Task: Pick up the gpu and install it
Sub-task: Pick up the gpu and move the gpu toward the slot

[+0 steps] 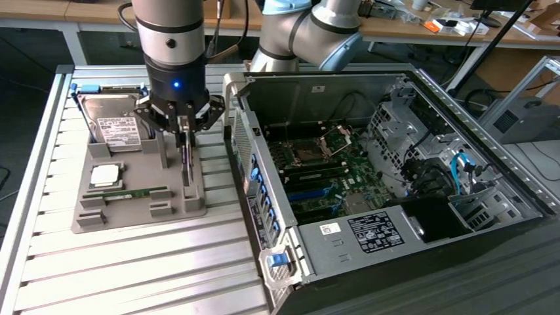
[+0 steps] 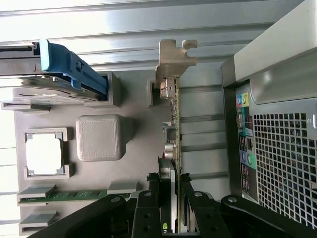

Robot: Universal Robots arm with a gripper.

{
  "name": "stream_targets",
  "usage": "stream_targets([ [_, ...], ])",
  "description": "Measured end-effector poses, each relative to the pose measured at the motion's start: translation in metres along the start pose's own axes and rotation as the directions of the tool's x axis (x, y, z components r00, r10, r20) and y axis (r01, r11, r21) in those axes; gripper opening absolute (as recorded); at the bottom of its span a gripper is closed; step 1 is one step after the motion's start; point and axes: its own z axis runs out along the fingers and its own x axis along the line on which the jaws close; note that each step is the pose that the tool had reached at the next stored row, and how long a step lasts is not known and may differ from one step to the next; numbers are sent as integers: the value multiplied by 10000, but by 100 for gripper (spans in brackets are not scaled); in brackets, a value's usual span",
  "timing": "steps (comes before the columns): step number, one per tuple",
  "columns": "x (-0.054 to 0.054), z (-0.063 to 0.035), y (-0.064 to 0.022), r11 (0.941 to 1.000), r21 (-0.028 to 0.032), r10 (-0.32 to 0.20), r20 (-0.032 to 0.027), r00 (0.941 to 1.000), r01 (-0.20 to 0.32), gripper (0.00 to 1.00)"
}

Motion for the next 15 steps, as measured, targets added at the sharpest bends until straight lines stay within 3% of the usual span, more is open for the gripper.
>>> stream_targets([
  [15, -2, -94, 4, 10000, 0, 0, 0, 10000, 0, 27],
])
